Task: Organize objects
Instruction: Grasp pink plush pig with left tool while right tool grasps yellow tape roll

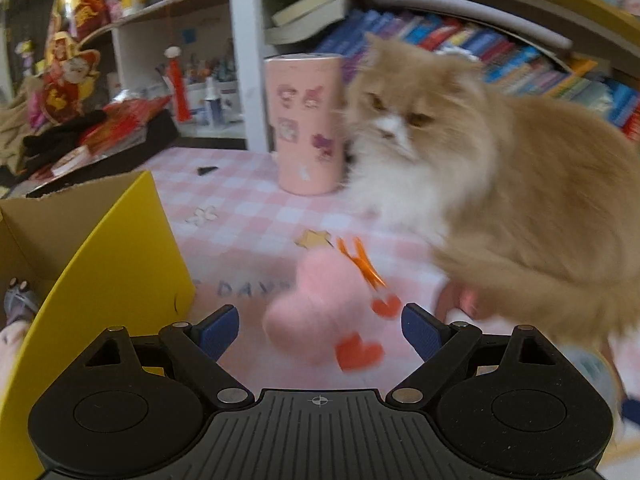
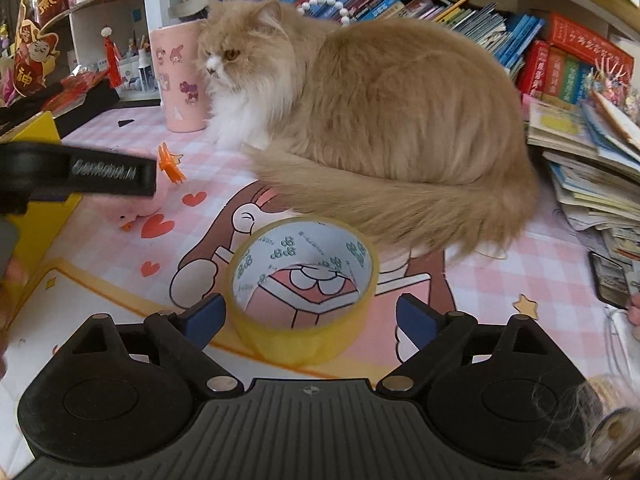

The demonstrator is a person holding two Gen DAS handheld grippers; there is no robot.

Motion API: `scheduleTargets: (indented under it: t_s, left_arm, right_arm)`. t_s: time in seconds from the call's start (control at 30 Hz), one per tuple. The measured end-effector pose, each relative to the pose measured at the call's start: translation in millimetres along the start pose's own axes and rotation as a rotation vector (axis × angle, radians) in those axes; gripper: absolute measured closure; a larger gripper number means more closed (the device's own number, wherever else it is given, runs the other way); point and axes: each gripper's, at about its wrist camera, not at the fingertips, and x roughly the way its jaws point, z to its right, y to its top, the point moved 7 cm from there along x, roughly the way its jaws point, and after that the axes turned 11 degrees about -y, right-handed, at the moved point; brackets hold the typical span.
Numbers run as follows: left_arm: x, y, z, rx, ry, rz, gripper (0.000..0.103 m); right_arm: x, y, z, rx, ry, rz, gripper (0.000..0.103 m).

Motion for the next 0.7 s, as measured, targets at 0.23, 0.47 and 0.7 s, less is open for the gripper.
scheduleTargets:
  t_s: [0.23, 0.47, 0.7]
  left_arm:
    - [43.4, 14.6, -5.6, -0.016, 0.036, -0.033, 0.013]
    - [65.3, 10.3, -2.4, 0.014, 0.032, -0.080, 0.017]
    - [55.9, 1.0, -0.2, -0.014, -0.061, -0.117, 0.046]
  right_arm:
    - [21.3, 5.7, -1.8, 0.014, 0.020, -0.027, 0.010]
    - [31.3, 12.4, -0.8, 0.021, 0.044, -0.041, 0.011]
    - [31.2, 13.5, -1.0, 0.009, 0.049, -0.042, 0.016]
